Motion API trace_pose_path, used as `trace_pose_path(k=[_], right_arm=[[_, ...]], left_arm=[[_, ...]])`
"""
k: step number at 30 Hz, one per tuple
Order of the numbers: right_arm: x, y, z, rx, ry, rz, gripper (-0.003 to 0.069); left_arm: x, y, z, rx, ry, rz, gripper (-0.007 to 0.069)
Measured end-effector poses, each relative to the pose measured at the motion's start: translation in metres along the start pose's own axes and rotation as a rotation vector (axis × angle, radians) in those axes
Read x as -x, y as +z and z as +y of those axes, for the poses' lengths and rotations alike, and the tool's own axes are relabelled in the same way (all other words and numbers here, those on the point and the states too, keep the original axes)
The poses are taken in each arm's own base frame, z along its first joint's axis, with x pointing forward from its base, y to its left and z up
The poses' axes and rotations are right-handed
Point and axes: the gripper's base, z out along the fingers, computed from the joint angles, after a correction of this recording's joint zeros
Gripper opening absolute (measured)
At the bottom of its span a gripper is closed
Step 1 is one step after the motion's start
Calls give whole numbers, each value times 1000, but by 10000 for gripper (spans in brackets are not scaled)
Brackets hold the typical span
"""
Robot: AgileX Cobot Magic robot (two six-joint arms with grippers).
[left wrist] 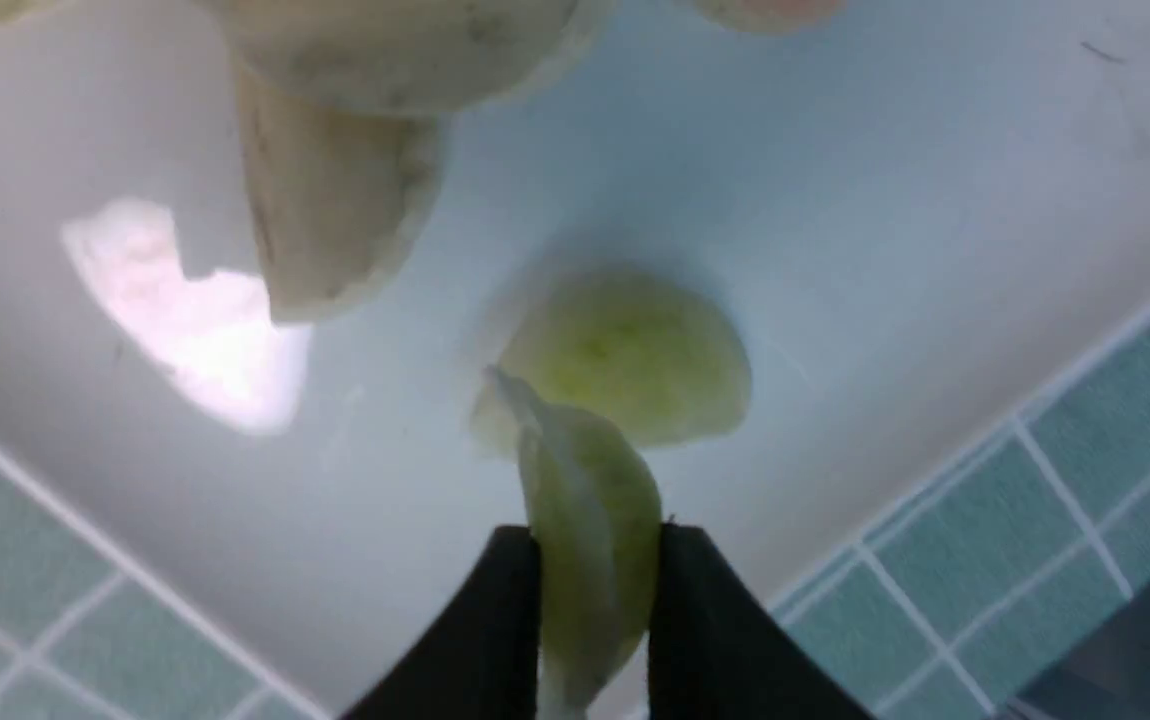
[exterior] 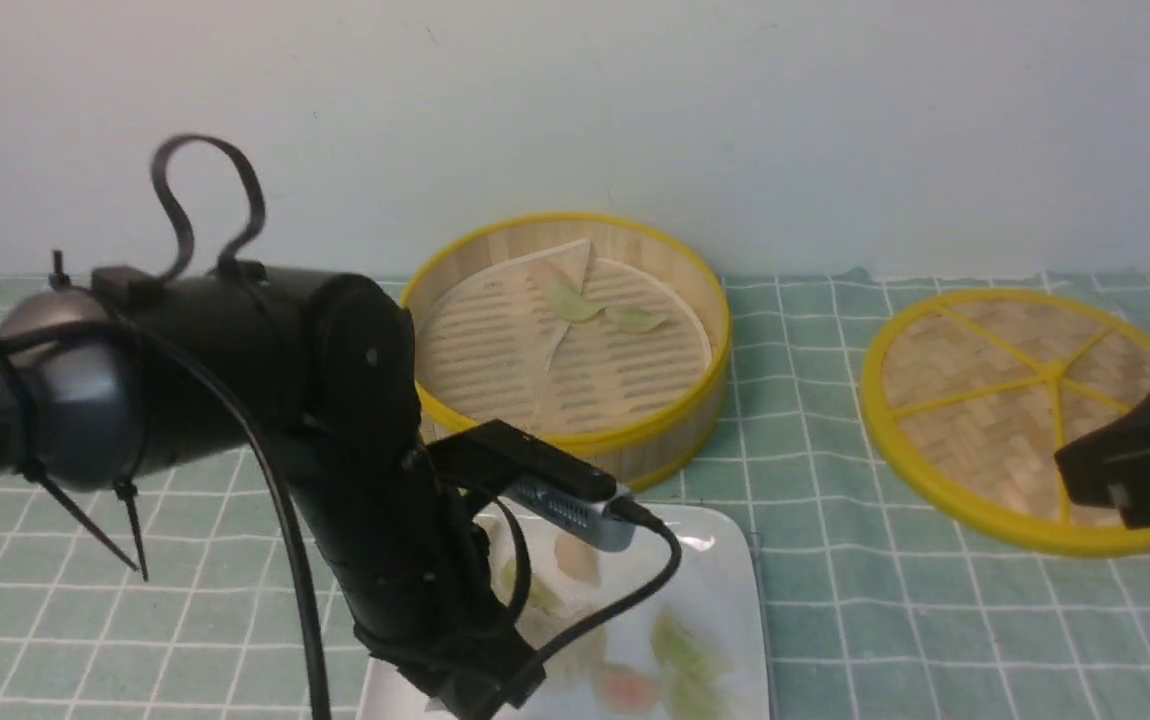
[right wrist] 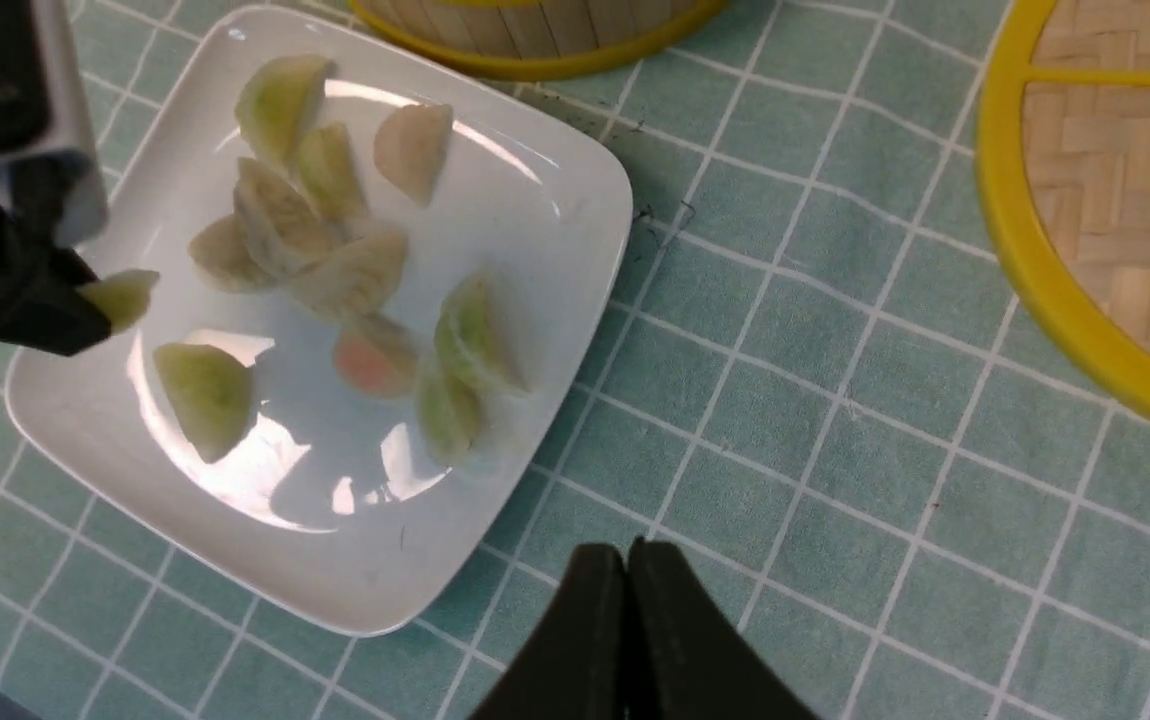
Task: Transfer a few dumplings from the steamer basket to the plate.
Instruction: Use the left arm to put the dumpling into the plate, then use the right arm to grab a dumpling from inside the steamer
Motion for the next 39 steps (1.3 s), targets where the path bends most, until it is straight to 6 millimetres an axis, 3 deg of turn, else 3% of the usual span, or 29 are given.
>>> trace_pose_path(k=[2,5,10,13,15,17,18,19,20,22,23,25,28,29,31,34,36,37,38,39], right_arm=[[0,0,0,2,0,0,-15],[0,0,0,2,-9,-2,-15],[9,1,1,4,-23,-72,-15],[22,2,2,13,-41,-75,-15],[41,11,5,34,-77,-35,-15],[56,25,6,42,-104,5,-15],[57,23,6,42,-105,-3,-15],[74,36,6,47,-129,24,-15],[83,44,6,50,-141,38,-15],[93,56,6,55,-158,57,-15],[104,65,6,59,-180,57,-15],[120,86,4,66,-221,73,-15],[132,110,2,64,-252,78,-15],[143,126,0,57,-274,42,-15],[150,138,-2,49,-293,13,-15],[165,179,-9,25,-371,-53,0],[170,197,-11,22,-390,-60,19],[172,219,-14,24,-411,-48,47],[173,221,-14,24,-415,-51,57],[177,242,-17,27,-434,-38,103]], left_arm=[[6,7,-2,18,15,-41,137],[13,14,-1,25,12,-84,230],[14,20,-2,-6,-19,-79,464],[16,17,-3,-18,-34,-69,505],[17,1,-4,-11,-71,-102,463],[16,-17,-2,17,-82,-150,368],[15,-19,-2,21,-83,-155,368],[9,-41,0,57,-93,-206,231],[2,-56,1,80,-95,-233,148],[-7,-74,1,105,-97,-263,76],[-19,-95,0,127,-114,-306,35],[-43,-124,-2,163,-139,-366,2],[-67,-144,-8,187,-149,-423,-6],[-88,-157,-14,197,-151,-471,-7],[-99,-163,-18,203,-154,-499,-6],[-139,-179,-26,236,-175,-593,-6],[-150,-183,-28,246,-192,-620,-6],[-164,-188,-29,271,-224,-637,-6],[-166,-188,-29,273,-228,-639,-6],[-180,-193,-30,295,-268,-655,-6]])
